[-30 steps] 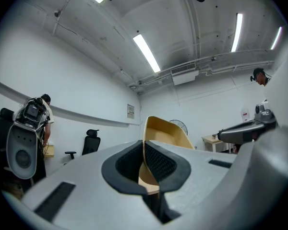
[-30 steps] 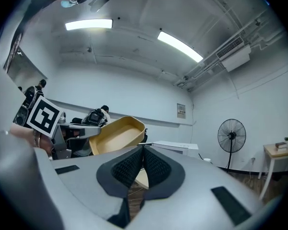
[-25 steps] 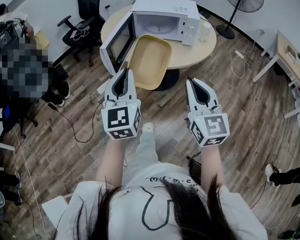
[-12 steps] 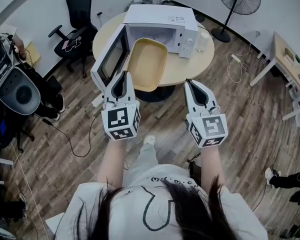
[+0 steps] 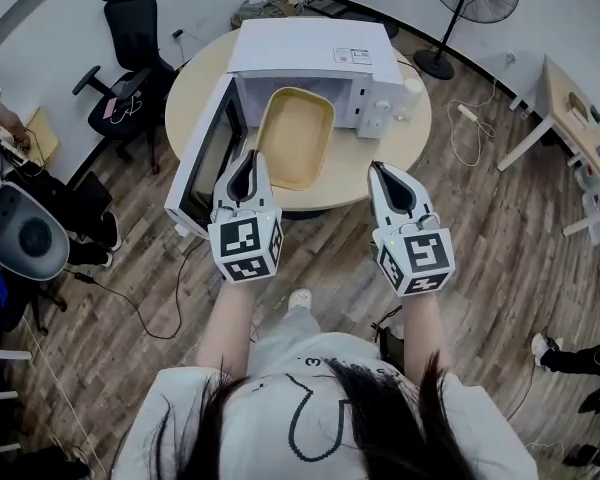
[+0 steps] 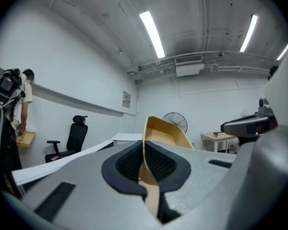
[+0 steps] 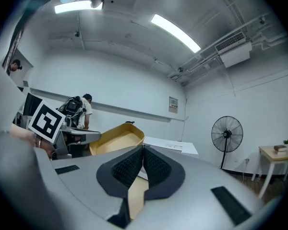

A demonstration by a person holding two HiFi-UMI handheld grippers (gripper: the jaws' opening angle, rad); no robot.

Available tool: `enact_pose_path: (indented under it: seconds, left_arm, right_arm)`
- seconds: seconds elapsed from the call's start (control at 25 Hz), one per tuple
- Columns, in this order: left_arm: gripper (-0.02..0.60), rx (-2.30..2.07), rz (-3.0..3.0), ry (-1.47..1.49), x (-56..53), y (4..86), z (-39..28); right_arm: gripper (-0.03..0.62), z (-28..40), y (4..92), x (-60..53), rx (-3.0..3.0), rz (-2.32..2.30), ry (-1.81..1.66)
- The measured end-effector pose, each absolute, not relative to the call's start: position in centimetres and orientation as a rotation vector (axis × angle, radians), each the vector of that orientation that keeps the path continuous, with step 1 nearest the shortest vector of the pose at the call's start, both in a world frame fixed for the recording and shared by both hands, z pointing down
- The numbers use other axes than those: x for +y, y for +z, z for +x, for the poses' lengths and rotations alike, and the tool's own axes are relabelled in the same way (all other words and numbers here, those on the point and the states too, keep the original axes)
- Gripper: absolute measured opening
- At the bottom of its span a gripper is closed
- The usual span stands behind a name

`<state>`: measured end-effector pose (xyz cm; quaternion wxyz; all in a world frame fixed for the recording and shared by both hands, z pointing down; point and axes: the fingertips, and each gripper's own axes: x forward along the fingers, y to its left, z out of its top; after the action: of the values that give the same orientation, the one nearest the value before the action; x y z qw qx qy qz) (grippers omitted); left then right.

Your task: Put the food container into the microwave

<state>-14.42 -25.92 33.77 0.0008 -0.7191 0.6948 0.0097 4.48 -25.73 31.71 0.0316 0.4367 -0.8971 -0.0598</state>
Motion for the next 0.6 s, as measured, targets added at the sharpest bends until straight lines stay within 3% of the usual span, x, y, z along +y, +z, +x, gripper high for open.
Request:
enact_pose_path:
  seconds: [0.6]
  left_arm:
    - [0.018, 2.285, -2.452, -0.116, -37.8, 43.1, -18.2]
  right_arm:
    - [0.029, 0.1, 37.1, -35.9, -2.651, 1.351, -0.041]
